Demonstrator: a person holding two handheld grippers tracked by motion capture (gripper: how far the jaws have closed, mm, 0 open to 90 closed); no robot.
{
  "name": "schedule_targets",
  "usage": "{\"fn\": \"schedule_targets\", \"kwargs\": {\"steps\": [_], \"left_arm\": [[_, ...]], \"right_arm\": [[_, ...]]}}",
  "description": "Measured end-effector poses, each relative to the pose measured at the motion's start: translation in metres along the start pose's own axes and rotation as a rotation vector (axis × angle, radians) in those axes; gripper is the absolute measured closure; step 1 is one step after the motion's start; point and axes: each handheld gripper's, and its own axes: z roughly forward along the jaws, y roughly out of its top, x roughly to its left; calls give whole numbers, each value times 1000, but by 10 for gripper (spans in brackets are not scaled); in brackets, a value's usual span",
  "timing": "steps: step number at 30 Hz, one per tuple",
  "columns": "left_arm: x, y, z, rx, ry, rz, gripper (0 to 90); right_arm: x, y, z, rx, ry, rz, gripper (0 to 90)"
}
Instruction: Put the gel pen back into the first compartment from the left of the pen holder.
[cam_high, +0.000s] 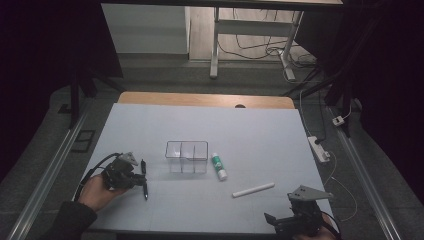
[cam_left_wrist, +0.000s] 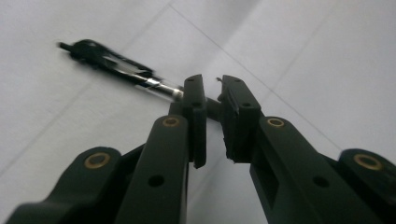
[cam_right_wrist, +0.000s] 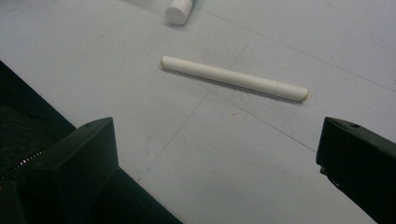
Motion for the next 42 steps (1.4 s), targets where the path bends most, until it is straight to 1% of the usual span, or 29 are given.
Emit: {"fn": "schedule_targets", "kwargs": {"steps": [2,5,8,12,14,15,17,18,19,20,23,27,32,33,34,35,36,38,40,41,42], "left_arm": [[3,5,0,-1,16,-1,829],[11,14,3,-15,31,-14,891],[20,25,10,-15,60,-30,893],[36,39,24,-13,79,-58,894],[41,45,31,0,80,-65,894],[43,47,35,18,80,-64,894],[45,49,41,56,98,-60,894],[47,48,40,45,89,-67,894],[48,47,40,45,101,-77,894],[49,46,38,49,117,-75,895],[53,37,33,57,123,-98,895],[59,21,23,70,131,-123,894],[62,-1,12,80,125,-152,894],[62,-6,9,84,124,-155,894],[62,-6,9,84,124,-155,894],[59,-14,4,98,121,-157,894],[58,-19,2,100,115,-155,894],[56,-25,0,88,107,-154,894],[56,-28,-1,72,95,-153,893],[56,-27,-2,64,100,-154,891],[55,-26,-4,55,105,-150,856]], "right_arm": [[0,0,0,-1,0,0,0],[0,0,0,-1,1,0,0],[0,0,0,-1,1,0,0],[0,0,0,-1,2,0,0],[0,0,0,-3,3,2,0],[0,0,0,-3,4,3,0],[-1,-1,-1,-5,3,4,0],[-1,-1,-1,-4,2,5,0],[-1,-1,-1,-6,4,6,0],[-1,-1,-2,-5,3,8,0],[-1,-2,-2,-7,2,6,0],[0,-1,-2,-7,2,4,0],[0,-1,-1,-5,0,1,0],[0,-1,-1,-4,0,1,0],[0,-1,-1,-4,0,2,0],[0,-1,-1,-4,-1,2,0],[0,-1,-1,-4,-1,1,0],[0,-1,-1,-1,0,2,0],[0,0,0,0,-2,-1,0],[1,0,0,0,-3,-2,0],[1,0,0,2,-3,-3,0]]}}
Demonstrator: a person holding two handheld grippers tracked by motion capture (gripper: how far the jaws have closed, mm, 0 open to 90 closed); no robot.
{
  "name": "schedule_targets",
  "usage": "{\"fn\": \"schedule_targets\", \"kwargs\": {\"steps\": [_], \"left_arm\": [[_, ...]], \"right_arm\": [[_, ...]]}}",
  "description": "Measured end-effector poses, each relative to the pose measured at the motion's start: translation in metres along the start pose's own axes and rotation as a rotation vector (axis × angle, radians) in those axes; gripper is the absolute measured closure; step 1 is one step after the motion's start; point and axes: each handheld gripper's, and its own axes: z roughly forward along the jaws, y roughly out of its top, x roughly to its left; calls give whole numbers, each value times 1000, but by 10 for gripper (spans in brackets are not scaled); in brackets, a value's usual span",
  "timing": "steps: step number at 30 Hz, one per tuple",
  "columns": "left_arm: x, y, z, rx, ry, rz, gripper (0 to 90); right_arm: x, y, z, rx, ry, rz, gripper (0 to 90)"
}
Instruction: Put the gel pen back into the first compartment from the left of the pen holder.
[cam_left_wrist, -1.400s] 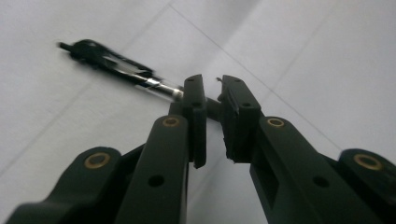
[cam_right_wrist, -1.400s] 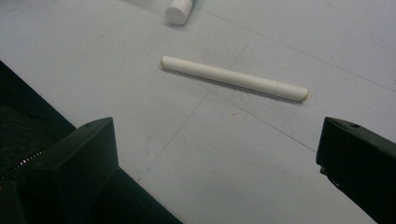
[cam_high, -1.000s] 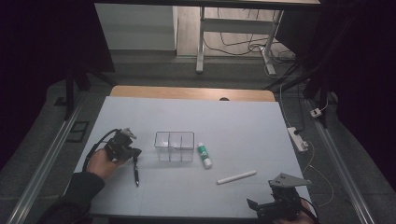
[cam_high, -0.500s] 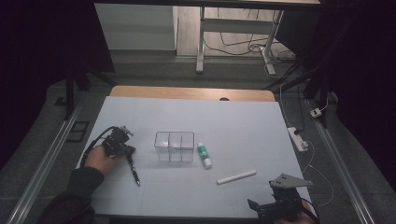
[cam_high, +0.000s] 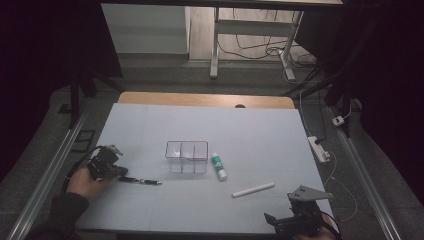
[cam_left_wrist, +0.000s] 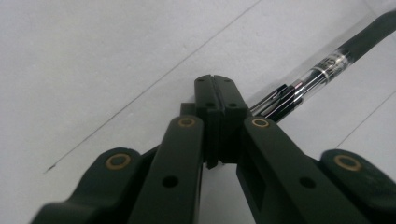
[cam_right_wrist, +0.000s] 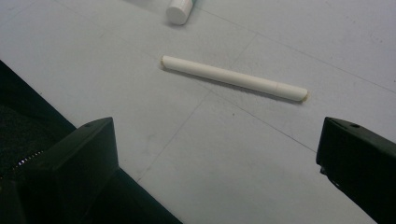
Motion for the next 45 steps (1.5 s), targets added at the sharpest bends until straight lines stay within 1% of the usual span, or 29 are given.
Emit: {"fn": "schedule_targets", "kwargs": {"steps": [1,3,5,6,7,8,9,10,12,13,15,17,19,22,23,24,25,26,28,30,33,34,35,37,38,39,40,42,45], "left_arm": [[-1,1,-3,-18,-5,15,813],[-7,5,-10,-51,-5,49,692],[-14,8,-14,-84,-17,91,537],[-18,10,-14,-94,-25,101,456],[-22,12,-14,-100,-36,112,395],[-25,14,-13,-96,-56,127,337],[-28,16,-12,-89,-75,139,259],[-32,18,-9,-79,-84,155,192],[-39,22,-3,-58,-92,177,106],[-43,24,1,-46,-101,189,75],[-51,28,9,-21,-88,223,61],[-58,32,16,12,-78,254,71],[-64,36,21,33,-71,276,128],[-69,39,25,65,-87,308,284],[-70,40,26,77,-83,319,340],[-72,40,26,86,-70,332,403],[-72,40,26,88,-64,345,431],[-72,40,25,88,-57,348,452],[-72,40,24,88,-56,356,565],[-74,40,24,89,-59,378,623],[-75,40,23,96,-78,401,740],[-76,40,23,98,-78,400,785],[-77,41,23,103,-77,390,797],[-76,41,23,102,-79,387,800],[-75,40,23,97,-85,375,801],[-74,40,23,94,-91,362,801],[-73,39,23,87,-101,336,802],[-70,39,22,73,-109,296,802],[-64,38,16,30,-115,246,802]], "right_arm": [[0,0,0,-1,1,-1,0],[0,0,0,0,1,0,0],[-1,0,0,-2,4,4,0],[-1,0,0,-2,5,4,0],[-1,0,0,-3,5,3,0],[-1,0,0,-3,3,1,0],[-1,0,0,-4,2,1,0],[-1,0,0,-4,2,0,0],[-1,0,0,-3,3,1,0],[-1,0,0,-3,4,1,0],[-1,0,0,-2,4,0,0],[-1,0,0,-2,3,0,0],[-1,0,0,-3,4,0,0],[-1,0,0,-3,4,1,0],[-1,0,0,-3,5,1,0],[-1,0,0,-3,5,1,0],[-1,0,0,-3,6,1,0],[-1,0,0,-2,6,2,0],[-1,0,0,-2,7,2,0],[-1,0,0,-2,5,0,0],[-1,0,0,-3,5,1,0],[-1,0,0,-2,6,2,0],[-1,0,0,-2,7,2,0],[-1,0,0,-3,6,2,0],[-1,0,0,-3,5,2,0],[-1,0,0,-3,6,3,0],[-1,0,0,-3,6,3,0],[-1,0,0,-5,7,5,0],[-1,0,0,-5,7,5,0]]}}
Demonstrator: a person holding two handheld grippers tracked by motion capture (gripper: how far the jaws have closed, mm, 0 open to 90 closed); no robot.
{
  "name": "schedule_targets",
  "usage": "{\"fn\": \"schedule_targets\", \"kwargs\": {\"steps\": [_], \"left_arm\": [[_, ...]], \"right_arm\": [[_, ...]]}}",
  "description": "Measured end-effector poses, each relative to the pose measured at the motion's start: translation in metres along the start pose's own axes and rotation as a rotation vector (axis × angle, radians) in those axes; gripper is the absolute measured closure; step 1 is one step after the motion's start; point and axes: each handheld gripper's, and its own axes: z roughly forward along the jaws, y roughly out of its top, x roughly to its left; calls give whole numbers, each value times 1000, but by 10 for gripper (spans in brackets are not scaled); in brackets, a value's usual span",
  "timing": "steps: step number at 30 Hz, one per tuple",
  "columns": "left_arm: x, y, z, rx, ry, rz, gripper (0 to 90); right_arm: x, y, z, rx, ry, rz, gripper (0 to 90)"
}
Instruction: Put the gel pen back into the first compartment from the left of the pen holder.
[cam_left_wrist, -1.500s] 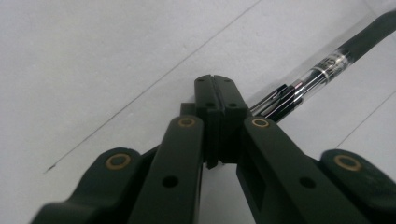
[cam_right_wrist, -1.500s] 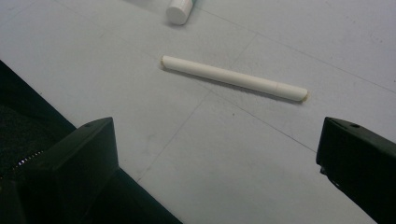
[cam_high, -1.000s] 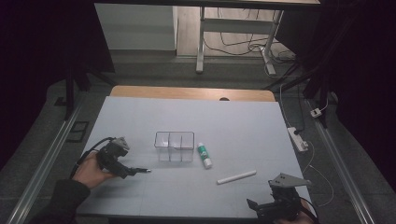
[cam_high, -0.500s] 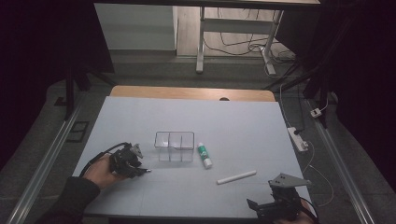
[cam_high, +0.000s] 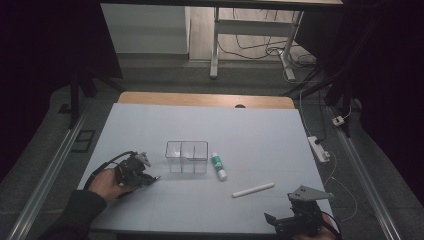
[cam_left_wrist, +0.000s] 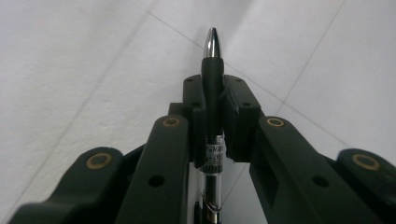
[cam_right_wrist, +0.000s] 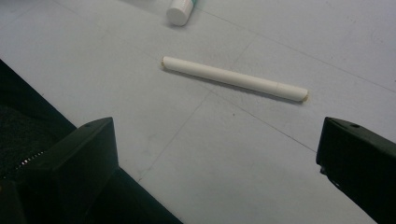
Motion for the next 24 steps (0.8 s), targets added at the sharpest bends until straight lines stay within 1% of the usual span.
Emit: {"fn": "schedule_targets", "kwargs": {"steps": [2,4,8,12,16,18,20,22,24], "left_arm": [[2,0,-5,-18,-1,-31,802],[3,0,-10,-39,4,-52,802],[5,1,-21,-86,3,-77,802],[6,2,-34,-155,22,-99,802],[4,6,-49,-239,42,-127,801],[4,9,-56,-280,35,-129,801],[3,13,-62,-306,33,-128,801],[2,18,-67,-327,44,-132,802],[1,22,-72,-340,61,-124,801]], "right_arm": [[0,0,0,0,0,0,0],[0,0,0,0,0,1,0],[0,0,0,0,0,1,0],[0,0,0,0,0,3,0],[0,0,0,1,0,2,0],[0,0,0,1,0,2,0],[0,0,0,1,0,2,0],[0,0,0,1,1,2,0],[0,0,0,1,1,2,0]]}}
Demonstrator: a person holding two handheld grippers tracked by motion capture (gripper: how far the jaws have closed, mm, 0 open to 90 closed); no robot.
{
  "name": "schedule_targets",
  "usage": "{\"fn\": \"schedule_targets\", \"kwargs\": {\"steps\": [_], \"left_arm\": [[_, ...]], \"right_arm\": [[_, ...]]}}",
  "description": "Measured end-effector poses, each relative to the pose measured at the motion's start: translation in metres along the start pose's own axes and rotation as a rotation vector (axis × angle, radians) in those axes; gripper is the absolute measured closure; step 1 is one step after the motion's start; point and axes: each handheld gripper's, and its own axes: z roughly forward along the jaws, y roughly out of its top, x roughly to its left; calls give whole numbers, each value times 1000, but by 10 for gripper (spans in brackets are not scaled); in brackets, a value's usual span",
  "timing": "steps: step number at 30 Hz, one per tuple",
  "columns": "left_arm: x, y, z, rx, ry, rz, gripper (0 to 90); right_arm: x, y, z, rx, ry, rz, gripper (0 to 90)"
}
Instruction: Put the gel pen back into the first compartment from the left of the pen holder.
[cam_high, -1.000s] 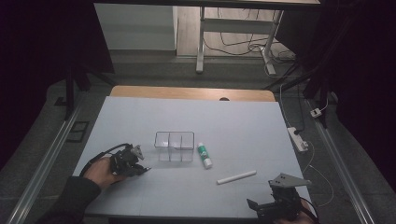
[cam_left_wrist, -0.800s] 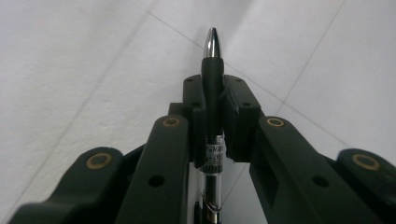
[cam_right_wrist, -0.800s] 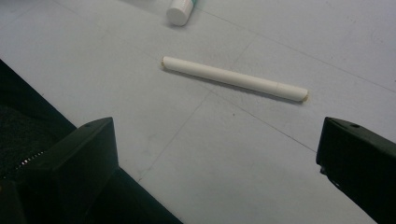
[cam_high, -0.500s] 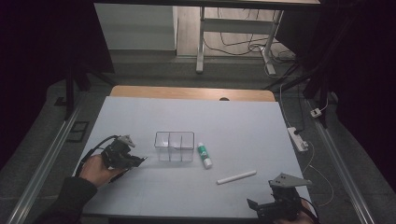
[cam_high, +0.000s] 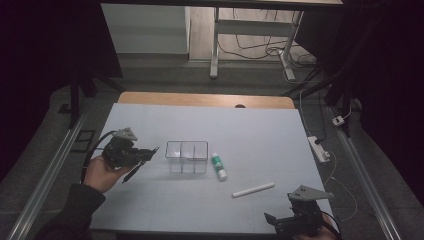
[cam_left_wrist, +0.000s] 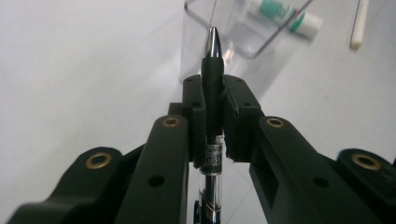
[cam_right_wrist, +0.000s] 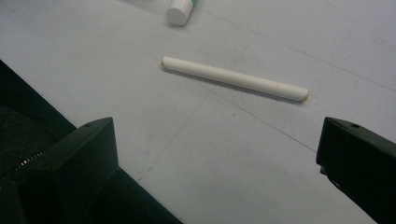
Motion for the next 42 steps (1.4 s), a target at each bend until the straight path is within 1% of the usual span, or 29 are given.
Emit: {"fn": "schedule_targets", "kwargs": {"steps": [3,5,7,11,14,18,23,26,32,36,42], "left_arm": [[-3,8,-4,-30,13,4,801],[-5,14,-5,-46,2,7,801],[-9,21,-5,-51,4,24,801],[-15,33,-6,-75,5,42,801],[-18,41,-4,-95,7,41,801],[-20,51,-2,-129,4,30,801],[-22,64,0,-169,9,34,800],[-22,71,1,-184,6,40,801],[-24,82,6,-230,-2,46,801],[-26,89,13,-243,0,62,800],[-27,97,26,-261,-3,74,800]], "right_arm": [[0,0,0,0,0,1,0],[0,0,0,0,0,1,0],[0,0,0,0,-2,2,0],[0,0,0,-2,-1,3,0],[0,0,0,-2,-1,1,0],[0,0,0,-1,0,2,0],[0,0,0,-1,2,2,0],[0,0,0,-1,3,2,0],[-1,0,0,-1,5,0,0],[-1,0,0,-1,6,0,0],[-1,0,0,-1,8,0,0]]}}
